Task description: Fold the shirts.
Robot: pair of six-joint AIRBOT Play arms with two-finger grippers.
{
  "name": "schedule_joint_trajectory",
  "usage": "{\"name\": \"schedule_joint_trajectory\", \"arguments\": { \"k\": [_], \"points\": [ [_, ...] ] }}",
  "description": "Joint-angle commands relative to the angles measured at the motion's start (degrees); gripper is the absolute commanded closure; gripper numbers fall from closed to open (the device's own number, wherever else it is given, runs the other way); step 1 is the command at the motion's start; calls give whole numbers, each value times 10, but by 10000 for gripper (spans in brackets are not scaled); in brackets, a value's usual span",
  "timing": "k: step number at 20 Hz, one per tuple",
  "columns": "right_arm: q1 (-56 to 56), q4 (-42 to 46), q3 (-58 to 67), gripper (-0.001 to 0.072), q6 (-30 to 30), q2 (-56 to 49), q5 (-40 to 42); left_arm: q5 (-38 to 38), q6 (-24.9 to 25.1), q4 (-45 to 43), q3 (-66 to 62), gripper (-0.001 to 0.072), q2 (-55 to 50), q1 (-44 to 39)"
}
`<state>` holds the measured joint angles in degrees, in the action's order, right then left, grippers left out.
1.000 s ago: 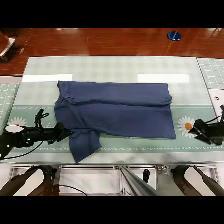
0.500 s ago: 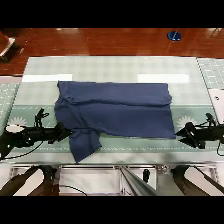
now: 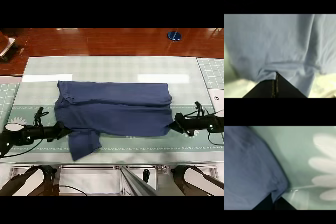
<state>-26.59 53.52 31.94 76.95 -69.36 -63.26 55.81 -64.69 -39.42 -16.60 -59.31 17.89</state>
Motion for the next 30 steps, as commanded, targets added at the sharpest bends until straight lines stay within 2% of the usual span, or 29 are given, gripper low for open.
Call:
{"name": "schedule_joint_trajectory", "arguments": {
  "k": [1, 5, 11, 15, 17, 19, 20, 21, 22, 23, 26, 28, 30],
  "points": [
    [41, -36, 69, 687, -27, -2, -41, 27, 12, 43, -62, 691, 1, 2],
    [76, -36, 179, 687, -5, -21, -13, -7, 3, 45, -196, 691, -22, 0],
    [90, -37, 324, 687, 32, -135, 1, -5, -37, 45, -446, 691, -231, -62],
    [90, -75, 368, 687, 26, -196, 14, 29, -50, 38, -607, 691, -377, -91],
    [93, -92, 377, 687, 19, -218, 22, 37, -78, 19, -668, 691, -428, -95],
    [95, -100, 383, 681, 12, -239, 29, 80, -87, 17, -707, 691, -467, -95],
    [95, -100, 383, 518, 9, -246, 43, 100, -87, 17, -718, 613, -482, -95],
    [95, -102, 383, 297, 0, -250, 53, 108, -87, 17, -719, 334, -488, -94],
    [94, -103, 385, 299, -26, -250, 52, 124, -86, 12, -720, 200, -489, -91],
    [85, -95, 396, 299, -31, -250, 35, 150, -87, -8, -732, 200, -489, -81],
    [28, -71, 423, 300, -6, -233, -23, 225, -139, -116, -770, 201, -466, -21],
    [-9, -8, 418, 300, 20, -212, -46, 218, -156, -171, -748, 201, -416, 23],
    [-25, 22, 378, 300, 56, -203, -31, 151, -153, -173, -654, 201, -343, 39]
  ]
}}
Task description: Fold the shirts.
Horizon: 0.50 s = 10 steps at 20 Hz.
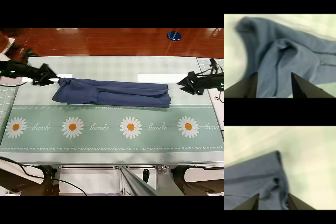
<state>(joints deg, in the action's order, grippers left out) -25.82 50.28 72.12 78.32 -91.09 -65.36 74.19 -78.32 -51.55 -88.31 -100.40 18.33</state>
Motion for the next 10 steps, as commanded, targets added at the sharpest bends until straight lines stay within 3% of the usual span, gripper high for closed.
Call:
{"name": "schedule_joint_trajectory", "arguments": {
  "k": [1, 5, 10],
  "points": [
    [-33, 41, -50, 300, 48, 13, 9, -82, 4, -45, 128, 201, 109, 30],
    [1, -18, -87, 300, 23, -18, 31, -233, 67, 8, 347, 201, 249, -17],
    [50, -95, -69, 300, 3, -70, 37, -252, 73, 38, 371, 201, 287, -85]
  ]
}}
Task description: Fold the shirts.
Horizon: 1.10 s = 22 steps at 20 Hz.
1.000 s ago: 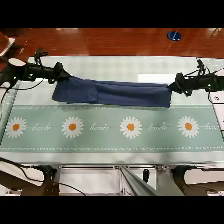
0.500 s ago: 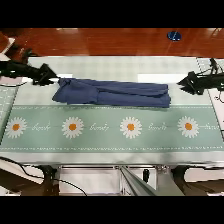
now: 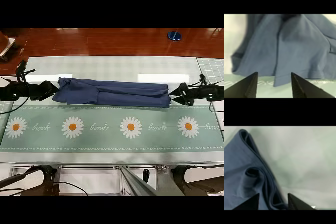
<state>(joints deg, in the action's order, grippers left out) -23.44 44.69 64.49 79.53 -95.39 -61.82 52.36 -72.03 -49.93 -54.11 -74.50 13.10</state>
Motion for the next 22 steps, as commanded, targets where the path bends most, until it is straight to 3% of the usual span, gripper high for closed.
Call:
{"name": "schedule_joint_trajectory", "arguments": {
  "k": [1, 3, 4, 5, 6, 7, 11, 16, 22],
  "points": [
    [36, -37, 15, 301, -7, -37, -2, -41, 10, 29, 28, 201, 27, -46],
    [53, -39, 20, 328, 2, -49, 0, -55, 11, 31, 28, 203, 27, -72],
    [59, -40, 23, 465, 1, -48, -1, -59, 11, 31, 28, 215, 27, -84],
    [62, -45, 29, 679, -19, -43, -12, -59, 11, 31, 27, 340, 27, -96],
    [62, -50, 34, 686, -42, -30, -25, -58, 11, 31, 27, 594, 27, -106],
    [59, -50, 35, 686, -54, -7, -37, -59, 10, 36, 26, 688, 27, -118],
    [55, 85, 5, 687, -63, 148, -93, -92, 11, 63, 25, 692, 26, -204],
    [55, 99, -118, 687, -43, 412, -84, -127, -16, 63, -74, 692, -77, -366],
    [55, 92, -134, 687, 8, 591, -147, -19, -88, 63, -315, 692, -292, -499]
  ]
}}
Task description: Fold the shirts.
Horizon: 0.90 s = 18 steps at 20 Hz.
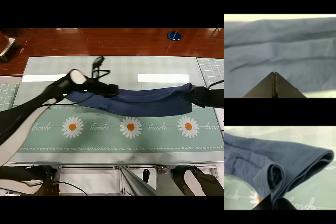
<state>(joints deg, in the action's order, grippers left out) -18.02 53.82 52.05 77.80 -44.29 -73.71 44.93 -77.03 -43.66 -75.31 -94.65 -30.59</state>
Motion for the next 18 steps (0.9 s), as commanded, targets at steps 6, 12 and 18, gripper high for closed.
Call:
{"name": "schedule_joint_trajectory", "arguments": {
  "k": [6, 12, 18],
  "points": [
    [0, -29, -10, 687, 36, 113, -44, 109, -92, 3, -229, 692, -201, -170],
    [1, -53, -10, 687, 47, 103, -31, 212, -92, -32, -294, 691, -183, -79],
    [188, -100, 19, 687, 56, -10, 104, 241, -103, -162, -135, 691, 21, 156]
  ]
}}
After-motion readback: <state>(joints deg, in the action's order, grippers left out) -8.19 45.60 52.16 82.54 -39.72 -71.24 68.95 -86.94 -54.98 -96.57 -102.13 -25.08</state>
